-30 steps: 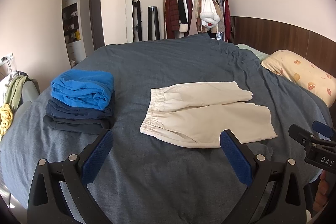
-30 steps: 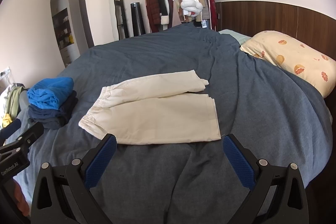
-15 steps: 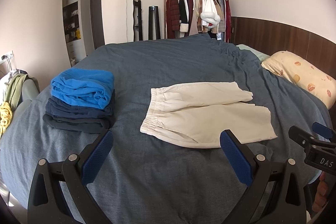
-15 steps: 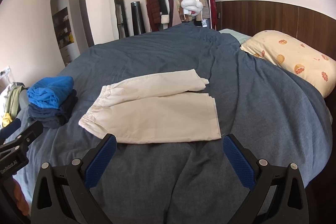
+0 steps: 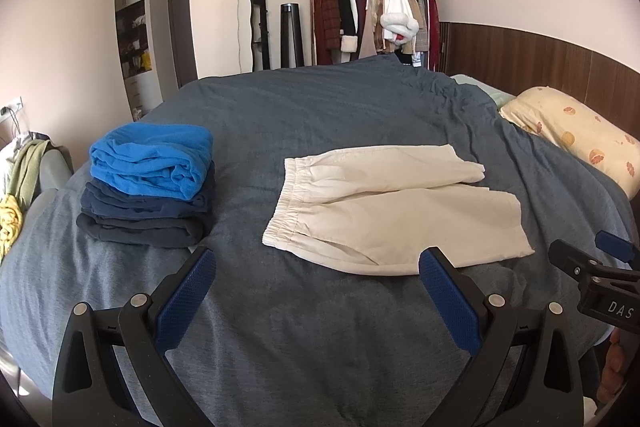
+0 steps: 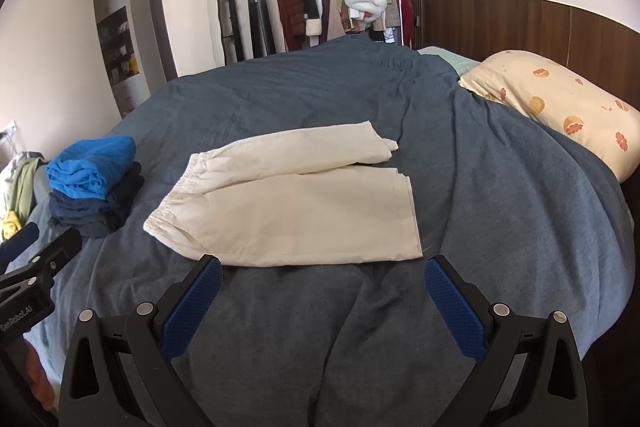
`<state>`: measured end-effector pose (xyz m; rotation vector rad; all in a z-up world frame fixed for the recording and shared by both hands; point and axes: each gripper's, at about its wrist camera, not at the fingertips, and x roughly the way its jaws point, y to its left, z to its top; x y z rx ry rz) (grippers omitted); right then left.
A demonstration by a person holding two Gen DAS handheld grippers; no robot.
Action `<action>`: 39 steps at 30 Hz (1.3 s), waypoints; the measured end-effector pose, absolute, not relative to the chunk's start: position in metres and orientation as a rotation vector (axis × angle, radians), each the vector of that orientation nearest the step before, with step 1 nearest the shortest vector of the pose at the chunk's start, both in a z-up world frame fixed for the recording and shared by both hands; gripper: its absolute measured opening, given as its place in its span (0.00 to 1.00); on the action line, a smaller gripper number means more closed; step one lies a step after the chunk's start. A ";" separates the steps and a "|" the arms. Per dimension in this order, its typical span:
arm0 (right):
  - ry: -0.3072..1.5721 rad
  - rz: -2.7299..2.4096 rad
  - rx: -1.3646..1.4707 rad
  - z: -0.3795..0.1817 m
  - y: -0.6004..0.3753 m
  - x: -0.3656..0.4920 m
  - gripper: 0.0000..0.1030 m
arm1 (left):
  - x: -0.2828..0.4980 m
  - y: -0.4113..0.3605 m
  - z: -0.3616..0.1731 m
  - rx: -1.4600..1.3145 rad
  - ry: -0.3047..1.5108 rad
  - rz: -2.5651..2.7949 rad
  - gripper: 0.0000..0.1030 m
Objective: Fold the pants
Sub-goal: 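Lower both grippers to the cream pants' leg hems and close on them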
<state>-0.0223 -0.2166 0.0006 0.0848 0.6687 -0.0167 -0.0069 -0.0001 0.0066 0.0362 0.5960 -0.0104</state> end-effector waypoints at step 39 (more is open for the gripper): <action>0.874 -0.099 -0.379 -0.114 -0.227 0.075 0.69 | 0.105 -0.060 -0.116 0.433 0.770 -0.210 0.83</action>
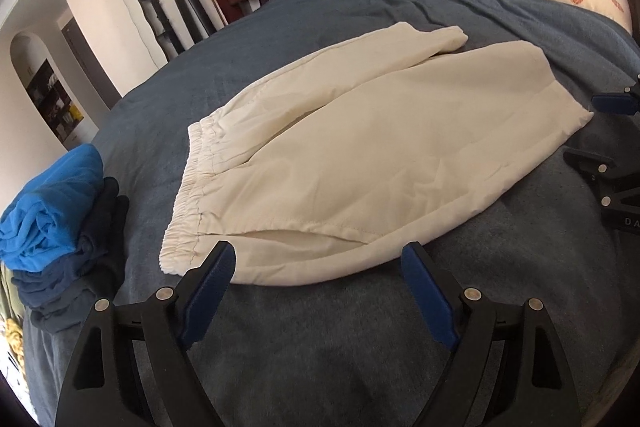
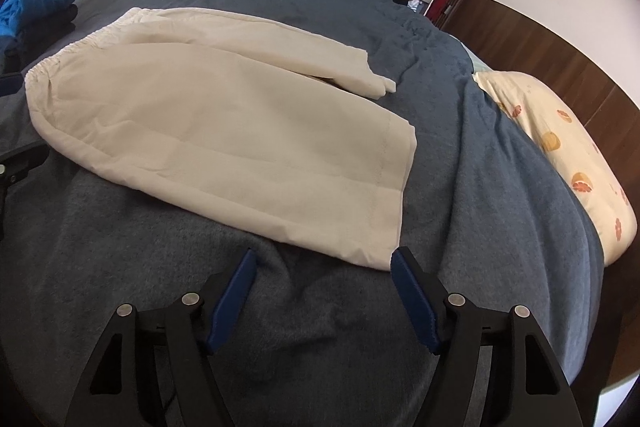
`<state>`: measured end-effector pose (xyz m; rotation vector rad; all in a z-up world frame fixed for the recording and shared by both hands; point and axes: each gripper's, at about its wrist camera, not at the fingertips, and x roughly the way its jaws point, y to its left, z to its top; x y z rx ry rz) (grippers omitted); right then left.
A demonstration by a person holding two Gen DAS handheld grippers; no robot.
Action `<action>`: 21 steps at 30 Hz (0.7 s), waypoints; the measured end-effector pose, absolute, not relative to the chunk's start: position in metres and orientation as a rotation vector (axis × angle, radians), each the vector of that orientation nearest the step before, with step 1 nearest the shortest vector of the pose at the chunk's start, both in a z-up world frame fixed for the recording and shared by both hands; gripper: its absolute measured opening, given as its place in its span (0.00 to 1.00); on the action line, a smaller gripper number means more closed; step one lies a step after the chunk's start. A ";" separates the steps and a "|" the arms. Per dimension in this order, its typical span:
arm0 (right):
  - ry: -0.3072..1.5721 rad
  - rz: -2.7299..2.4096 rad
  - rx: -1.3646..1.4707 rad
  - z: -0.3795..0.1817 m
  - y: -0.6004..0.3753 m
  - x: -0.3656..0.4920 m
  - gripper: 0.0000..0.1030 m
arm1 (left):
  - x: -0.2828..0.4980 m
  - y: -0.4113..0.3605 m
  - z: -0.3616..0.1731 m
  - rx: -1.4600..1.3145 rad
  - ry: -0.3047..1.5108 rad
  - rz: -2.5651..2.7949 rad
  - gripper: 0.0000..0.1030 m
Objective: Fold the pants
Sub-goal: 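Lower both grippers to the cream pants' leg hems and close on them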
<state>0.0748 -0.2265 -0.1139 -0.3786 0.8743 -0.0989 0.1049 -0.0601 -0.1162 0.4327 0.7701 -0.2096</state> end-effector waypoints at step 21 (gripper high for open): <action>0.881 -0.086 -0.430 -0.121 -0.238 0.091 0.18 | 0.121 -0.082 -0.133 0.494 0.854 -0.307 0.38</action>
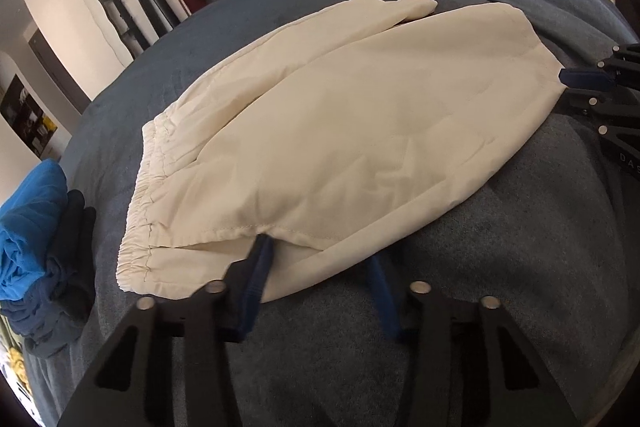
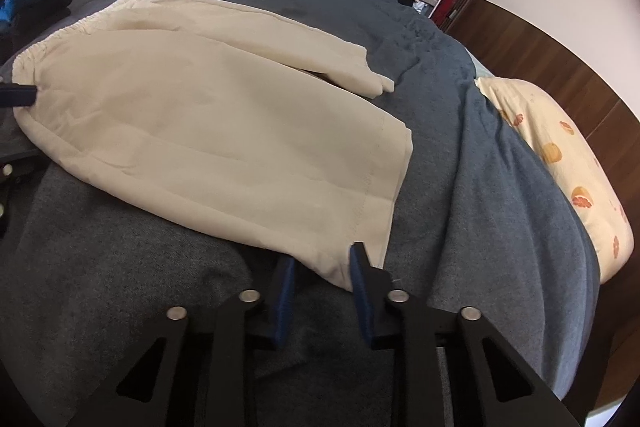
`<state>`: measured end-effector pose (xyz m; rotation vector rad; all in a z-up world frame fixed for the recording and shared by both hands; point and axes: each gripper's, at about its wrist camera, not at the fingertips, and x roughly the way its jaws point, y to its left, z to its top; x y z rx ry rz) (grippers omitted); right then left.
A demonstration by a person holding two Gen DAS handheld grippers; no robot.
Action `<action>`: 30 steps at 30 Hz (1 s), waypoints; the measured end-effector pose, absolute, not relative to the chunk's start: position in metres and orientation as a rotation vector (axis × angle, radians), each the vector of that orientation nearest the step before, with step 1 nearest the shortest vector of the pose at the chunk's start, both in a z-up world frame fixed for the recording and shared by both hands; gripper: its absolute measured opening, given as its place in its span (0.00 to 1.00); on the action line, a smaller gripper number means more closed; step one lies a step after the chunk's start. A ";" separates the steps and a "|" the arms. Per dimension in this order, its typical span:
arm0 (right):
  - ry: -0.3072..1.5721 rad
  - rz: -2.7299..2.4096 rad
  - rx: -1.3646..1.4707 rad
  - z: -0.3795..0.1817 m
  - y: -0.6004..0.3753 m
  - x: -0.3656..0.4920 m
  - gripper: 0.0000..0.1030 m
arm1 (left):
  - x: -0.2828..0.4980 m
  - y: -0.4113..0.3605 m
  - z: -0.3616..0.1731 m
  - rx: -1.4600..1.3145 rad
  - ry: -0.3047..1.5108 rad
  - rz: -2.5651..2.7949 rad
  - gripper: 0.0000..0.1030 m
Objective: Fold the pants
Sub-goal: 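Lower both grippers to the cream pants' leg hems and close on them, then lift the hems with both grippers and fold them over toward the waistband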
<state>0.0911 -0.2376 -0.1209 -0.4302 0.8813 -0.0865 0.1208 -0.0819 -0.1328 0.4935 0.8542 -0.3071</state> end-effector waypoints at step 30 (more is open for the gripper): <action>0.871 0.009 -0.472 -0.096 -0.218 0.016 0.03 | 0.070 -0.064 -0.118 0.462 0.824 -0.272 0.12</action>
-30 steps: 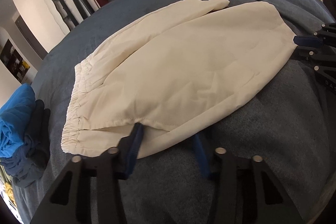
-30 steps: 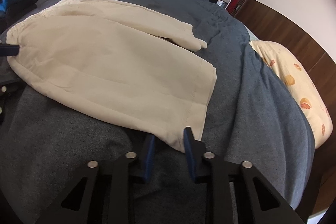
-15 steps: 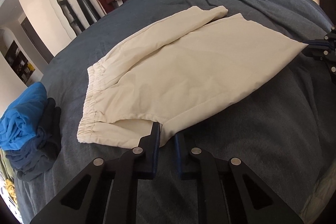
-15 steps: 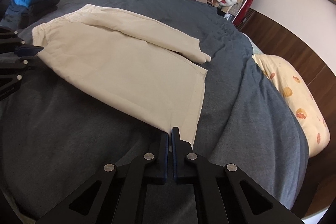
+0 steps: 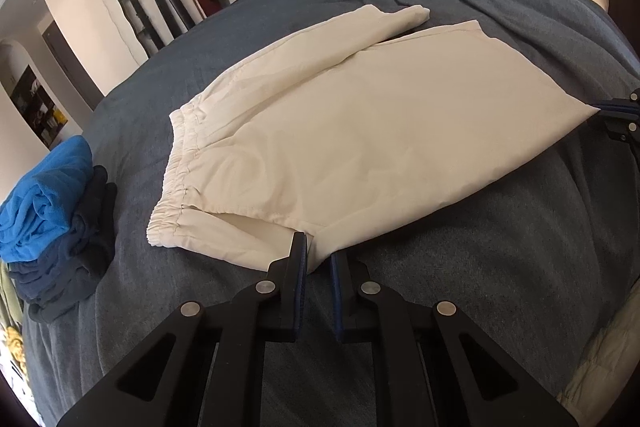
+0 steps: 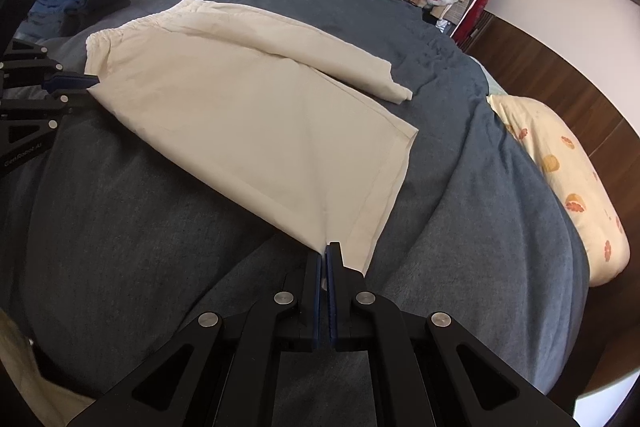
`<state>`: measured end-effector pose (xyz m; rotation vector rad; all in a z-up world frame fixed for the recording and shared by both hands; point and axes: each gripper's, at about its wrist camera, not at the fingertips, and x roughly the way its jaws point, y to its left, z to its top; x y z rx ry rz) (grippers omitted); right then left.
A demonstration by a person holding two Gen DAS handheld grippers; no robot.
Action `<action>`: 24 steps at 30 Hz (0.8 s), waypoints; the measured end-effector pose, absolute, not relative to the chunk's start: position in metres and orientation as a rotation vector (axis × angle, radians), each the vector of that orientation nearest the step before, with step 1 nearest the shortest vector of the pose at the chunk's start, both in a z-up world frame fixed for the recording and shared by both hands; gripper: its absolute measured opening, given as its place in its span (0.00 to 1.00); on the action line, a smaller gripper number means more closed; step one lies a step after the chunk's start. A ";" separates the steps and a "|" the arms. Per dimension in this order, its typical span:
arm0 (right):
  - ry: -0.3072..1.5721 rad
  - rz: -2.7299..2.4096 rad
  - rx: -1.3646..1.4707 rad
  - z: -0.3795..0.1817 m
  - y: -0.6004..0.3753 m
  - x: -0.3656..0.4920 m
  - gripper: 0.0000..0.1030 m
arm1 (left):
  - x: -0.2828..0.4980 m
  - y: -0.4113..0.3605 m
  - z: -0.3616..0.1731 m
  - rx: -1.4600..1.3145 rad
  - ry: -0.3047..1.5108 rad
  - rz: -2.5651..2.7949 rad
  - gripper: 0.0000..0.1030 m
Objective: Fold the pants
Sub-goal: 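Lift the hems with both grippers and fold them over toward the waistband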
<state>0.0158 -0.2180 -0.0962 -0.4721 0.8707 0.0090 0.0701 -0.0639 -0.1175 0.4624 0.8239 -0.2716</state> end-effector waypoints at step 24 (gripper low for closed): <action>0.887 0.083 -0.258 -0.083 -0.226 -0.006 0.36 | 0.041 -0.035 -0.080 0.272 0.847 -0.250 0.43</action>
